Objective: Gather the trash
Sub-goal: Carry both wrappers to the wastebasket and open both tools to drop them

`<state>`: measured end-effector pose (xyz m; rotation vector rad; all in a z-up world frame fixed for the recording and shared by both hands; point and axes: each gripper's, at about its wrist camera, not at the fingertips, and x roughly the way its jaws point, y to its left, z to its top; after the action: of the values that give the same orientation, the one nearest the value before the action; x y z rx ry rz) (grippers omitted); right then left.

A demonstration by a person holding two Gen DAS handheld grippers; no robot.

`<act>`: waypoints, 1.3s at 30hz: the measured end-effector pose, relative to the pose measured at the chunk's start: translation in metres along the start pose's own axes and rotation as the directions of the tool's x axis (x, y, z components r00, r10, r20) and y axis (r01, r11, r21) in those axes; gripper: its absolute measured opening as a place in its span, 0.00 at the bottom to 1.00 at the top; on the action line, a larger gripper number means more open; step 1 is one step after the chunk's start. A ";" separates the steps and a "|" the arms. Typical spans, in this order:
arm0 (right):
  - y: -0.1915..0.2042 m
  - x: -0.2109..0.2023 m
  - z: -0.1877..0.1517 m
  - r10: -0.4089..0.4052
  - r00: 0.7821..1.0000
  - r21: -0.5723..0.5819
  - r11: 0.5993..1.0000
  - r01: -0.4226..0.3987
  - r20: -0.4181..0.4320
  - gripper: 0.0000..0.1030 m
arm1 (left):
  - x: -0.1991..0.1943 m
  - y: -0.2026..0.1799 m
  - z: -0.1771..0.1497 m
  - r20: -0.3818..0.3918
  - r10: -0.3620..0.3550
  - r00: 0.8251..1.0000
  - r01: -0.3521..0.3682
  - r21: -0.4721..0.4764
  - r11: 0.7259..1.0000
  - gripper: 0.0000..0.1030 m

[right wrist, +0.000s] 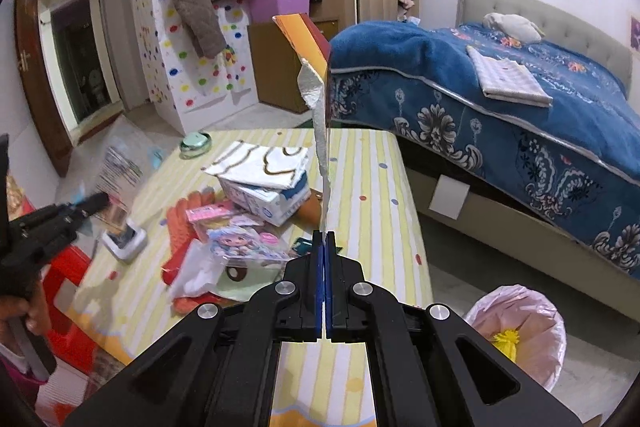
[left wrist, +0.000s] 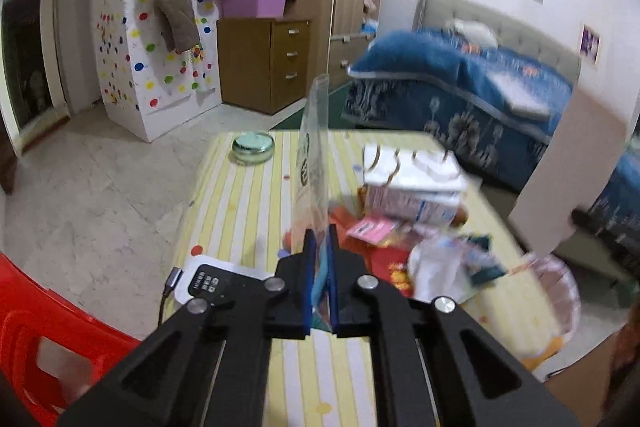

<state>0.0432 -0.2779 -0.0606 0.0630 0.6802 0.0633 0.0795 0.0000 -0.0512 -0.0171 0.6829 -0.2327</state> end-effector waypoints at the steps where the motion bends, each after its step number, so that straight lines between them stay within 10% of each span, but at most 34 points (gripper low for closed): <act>1: 0.001 -0.004 0.000 0.012 1.000 0.005 1.000 -0.012 0.005 0.00 | -0.008 0.003 0.003 0.004 -0.021 1.000 0.021 -0.019 1.000 0.03; 17: -0.026 -0.045 -0.044 -0.013 0.999 0.114 0.993 0.017 -0.033 0.00 | -0.031 -0.083 -0.034 -0.075 -0.269 0.960 0.275 0.088 0.957 0.03; 39: -0.187 -0.085 -0.122 -0.361 0.919 0.353 0.848 0.395 -0.159 0.00 | 0.045 -0.309 -0.057 -0.282 -0.540 0.793 0.608 0.331 0.721 0.04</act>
<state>-0.0919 -0.4666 -0.1168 0.2994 0.7744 -0.4536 0.0137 -0.3071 -0.0952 0.1960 0.7718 -0.9977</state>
